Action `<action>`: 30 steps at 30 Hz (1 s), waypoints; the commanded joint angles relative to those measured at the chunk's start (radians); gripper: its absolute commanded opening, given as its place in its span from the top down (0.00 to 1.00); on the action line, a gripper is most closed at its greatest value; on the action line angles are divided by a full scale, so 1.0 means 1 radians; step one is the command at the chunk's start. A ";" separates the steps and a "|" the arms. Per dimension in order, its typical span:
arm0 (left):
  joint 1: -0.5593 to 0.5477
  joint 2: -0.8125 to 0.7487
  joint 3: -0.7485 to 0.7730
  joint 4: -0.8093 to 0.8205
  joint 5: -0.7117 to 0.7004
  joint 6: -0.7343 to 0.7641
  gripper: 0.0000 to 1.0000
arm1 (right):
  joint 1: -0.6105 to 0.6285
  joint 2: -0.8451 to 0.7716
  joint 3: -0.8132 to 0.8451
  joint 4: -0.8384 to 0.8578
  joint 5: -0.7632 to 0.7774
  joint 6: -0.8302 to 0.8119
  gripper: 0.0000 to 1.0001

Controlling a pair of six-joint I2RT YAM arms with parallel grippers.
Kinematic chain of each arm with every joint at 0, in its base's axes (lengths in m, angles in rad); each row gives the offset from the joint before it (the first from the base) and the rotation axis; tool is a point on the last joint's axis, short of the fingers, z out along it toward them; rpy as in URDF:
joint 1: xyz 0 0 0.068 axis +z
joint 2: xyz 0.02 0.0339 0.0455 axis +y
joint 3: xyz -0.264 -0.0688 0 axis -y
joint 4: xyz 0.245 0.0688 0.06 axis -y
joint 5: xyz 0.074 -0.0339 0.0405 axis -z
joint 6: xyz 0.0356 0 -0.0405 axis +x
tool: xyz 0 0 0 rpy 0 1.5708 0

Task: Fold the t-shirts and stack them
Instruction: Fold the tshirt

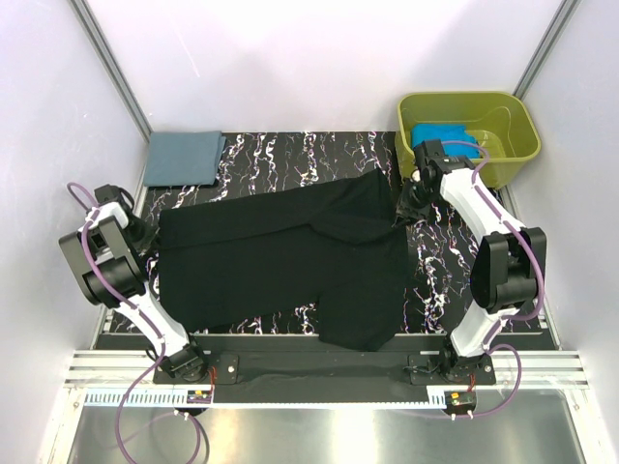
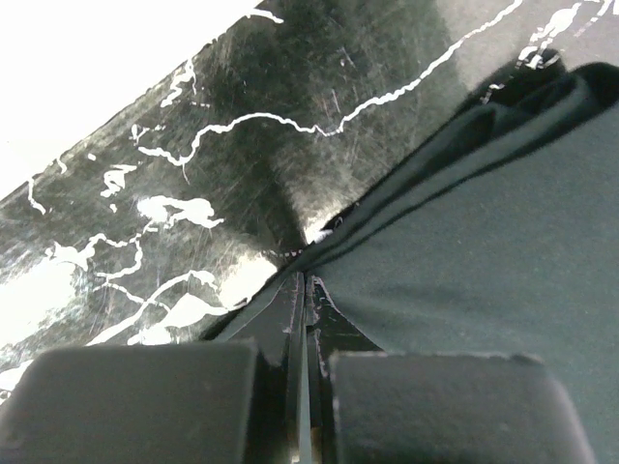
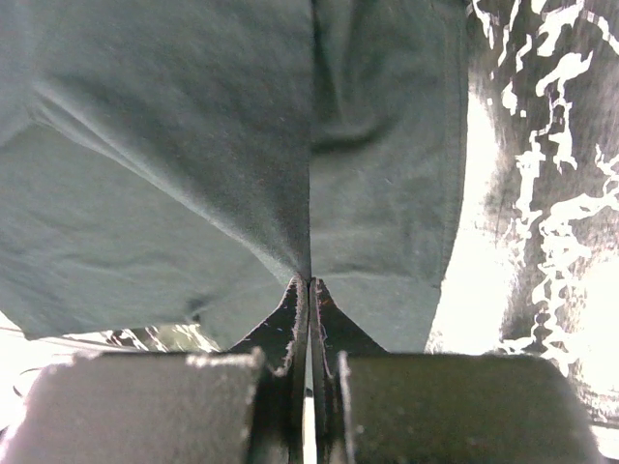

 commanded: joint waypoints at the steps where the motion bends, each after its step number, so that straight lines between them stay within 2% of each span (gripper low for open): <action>1: 0.009 0.026 0.007 0.031 -0.028 0.004 1.00 | -0.005 -0.011 -0.027 -0.019 0.005 -0.024 1.00; 9: 0.009 0.035 0.018 0.036 -0.056 0.010 1.00 | -0.005 -0.009 -0.081 0.001 -0.025 0.002 1.00; 17: 0.010 0.013 0.013 0.020 -0.070 0.021 1.00 | -0.003 -0.003 -0.232 0.131 0.033 -0.001 1.00; 20: 0.007 -0.025 0.015 -0.006 -0.101 0.016 0.82 | -0.003 0.012 -0.219 0.125 0.080 -0.040 0.82; 21: 0.009 -0.037 0.015 -0.009 -0.099 0.018 0.76 | -0.003 0.007 -0.205 0.116 0.099 -0.053 0.72; 22: 0.006 -0.048 0.023 -0.018 -0.098 0.020 0.67 | -0.003 -0.008 -0.187 0.108 0.102 -0.063 0.69; 25: 0.001 -0.080 0.055 -0.032 -0.105 0.010 0.53 | -0.003 -0.005 -0.087 0.110 0.116 -0.085 0.50; 27: -0.005 -0.091 0.073 -0.036 -0.093 -0.006 0.53 | -0.002 0.023 0.013 0.116 0.108 -0.090 0.48; 30: -0.040 -0.102 0.113 -0.021 -0.082 -0.029 0.57 | 0.032 0.124 0.111 0.221 0.142 -0.103 0.43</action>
